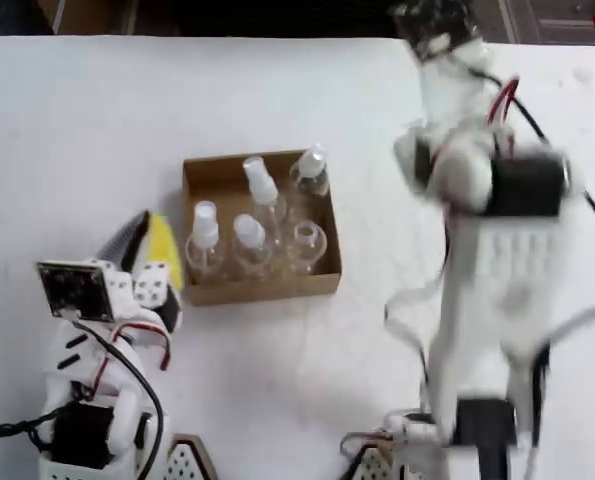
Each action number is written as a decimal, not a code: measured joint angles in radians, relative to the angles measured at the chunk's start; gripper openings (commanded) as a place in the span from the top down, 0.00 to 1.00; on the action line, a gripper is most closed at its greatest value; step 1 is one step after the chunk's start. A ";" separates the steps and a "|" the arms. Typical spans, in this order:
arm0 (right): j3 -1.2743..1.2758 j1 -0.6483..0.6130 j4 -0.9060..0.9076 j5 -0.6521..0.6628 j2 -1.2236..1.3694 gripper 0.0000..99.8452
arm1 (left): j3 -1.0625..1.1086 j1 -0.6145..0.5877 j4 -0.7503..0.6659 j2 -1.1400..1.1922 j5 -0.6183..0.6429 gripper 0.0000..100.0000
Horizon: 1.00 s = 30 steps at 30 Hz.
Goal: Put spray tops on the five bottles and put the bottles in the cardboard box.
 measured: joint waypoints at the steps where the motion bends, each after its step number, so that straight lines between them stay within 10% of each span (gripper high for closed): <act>1: 0.025 -0.017 -0.018 -0.032 -0.061 0.99 | 0.000 0.011 0.000 -0.002 0.000 0.82; 11: 0.137 -0.077 -0.161 -0.293 -0.370 0.99 | -0.198 0.101 0.287 -0.044 -0.002 0.81; 30: 0.551 -0.526 -0.473 -0.316 -0.540 0.99 | -0.428 0.488 0.569 -0.049 -0.020 0.81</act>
